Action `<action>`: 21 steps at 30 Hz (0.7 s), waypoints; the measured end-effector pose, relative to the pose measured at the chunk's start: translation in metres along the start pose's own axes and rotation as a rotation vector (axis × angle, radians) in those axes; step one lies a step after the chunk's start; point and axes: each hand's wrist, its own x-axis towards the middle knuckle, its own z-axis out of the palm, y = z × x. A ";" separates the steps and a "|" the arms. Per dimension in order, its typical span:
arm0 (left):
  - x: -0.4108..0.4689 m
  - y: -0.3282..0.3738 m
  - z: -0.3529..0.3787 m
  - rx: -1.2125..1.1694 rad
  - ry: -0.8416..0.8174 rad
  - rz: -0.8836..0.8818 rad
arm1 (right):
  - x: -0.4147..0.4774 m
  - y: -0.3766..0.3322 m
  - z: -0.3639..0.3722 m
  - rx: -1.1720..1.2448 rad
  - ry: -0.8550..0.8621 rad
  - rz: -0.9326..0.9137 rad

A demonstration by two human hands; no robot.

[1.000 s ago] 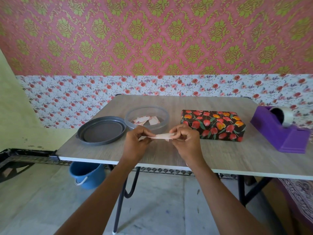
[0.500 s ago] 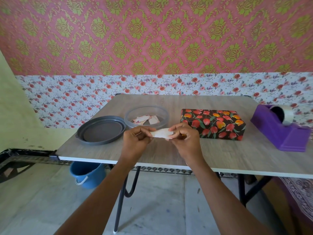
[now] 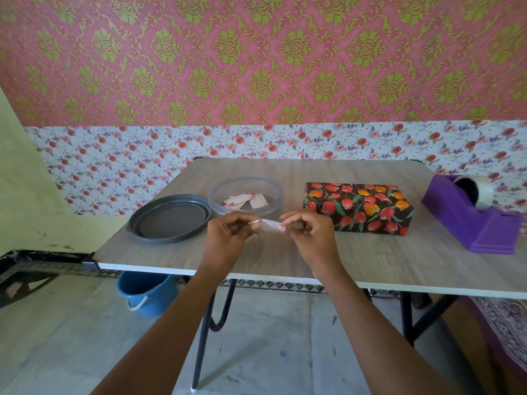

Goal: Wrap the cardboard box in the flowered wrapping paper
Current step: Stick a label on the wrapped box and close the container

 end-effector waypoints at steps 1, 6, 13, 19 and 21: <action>0.000 0.000 0.000 0.014 -0.004 0.006 | 0.000 0.000 0.000 0.005 0.002 0.007; 0.001 -0.001 0.001 0.003 -0.008 0.013 | -0.001 -0.001 -0.001 0.068 0.025 0.006; 0.000 -0.002 0.004 0.147 0.048 0.017 | -0.001 0.003 0.000 0.088 0.022 -0.004; -0.001 0.004 0.013 0.307 -0.037 0.101 | 0.000 0.007 -0.002 0.076 0.037 -0.075; 0.002 0.007 0.014 0.207 -0.081 0.071 | 0.000 0.008 -0.002 0.054 0.030 -0.102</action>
